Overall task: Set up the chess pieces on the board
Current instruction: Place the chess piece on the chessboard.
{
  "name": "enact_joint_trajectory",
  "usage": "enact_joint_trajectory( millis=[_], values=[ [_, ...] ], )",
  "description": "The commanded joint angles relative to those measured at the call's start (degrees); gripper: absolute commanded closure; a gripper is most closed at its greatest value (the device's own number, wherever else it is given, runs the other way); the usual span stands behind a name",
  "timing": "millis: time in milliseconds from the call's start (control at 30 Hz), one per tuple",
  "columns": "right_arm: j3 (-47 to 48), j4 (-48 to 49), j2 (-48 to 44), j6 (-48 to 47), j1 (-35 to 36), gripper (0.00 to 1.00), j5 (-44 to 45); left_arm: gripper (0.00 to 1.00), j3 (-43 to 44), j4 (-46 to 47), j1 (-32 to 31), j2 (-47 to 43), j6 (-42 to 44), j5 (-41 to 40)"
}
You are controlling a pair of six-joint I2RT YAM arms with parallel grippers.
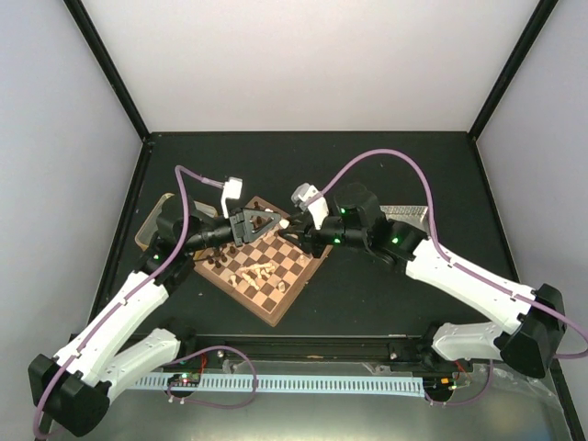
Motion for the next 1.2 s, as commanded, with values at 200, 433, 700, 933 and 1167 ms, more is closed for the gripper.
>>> enact_joint_trajectory(
  millis=[200, 433, 700, 933, 1167],
  values=[
    [3.7, -1.21, 0.79, -4.71, 2.4, 0.56, -1.32, 0.98, 1.93, -4.46, -0.28, -0.31, 3.16, -1.74],
    [4.19, -0.06, 1.45, -4.41, 2.45, 0.79, 2.04, 0.98, 1.95, -5.34, -0.28, -0.54, 3.51, -1.24],
    [1.24, 1.88, 0.01, -7.65, 2.46, 0.97, 3.57, 0.51, 2.29, -6.73, 0.29, -2.83, 0.21, -0.46],
    [-0.13, 0.79, -1.11, -11.93, 2.46, 0.96, 1.8, 0.39, 4.77, -11.6, 2.01, -1.1, -2.2, 7.0],
    [0.19, -0.05, -0.66, -12.89, 2.46, 0.96, 0.13, 0.53, 4.47, -11.09, 2.26, 1.48, -2.49, 7.56]
  ],
)
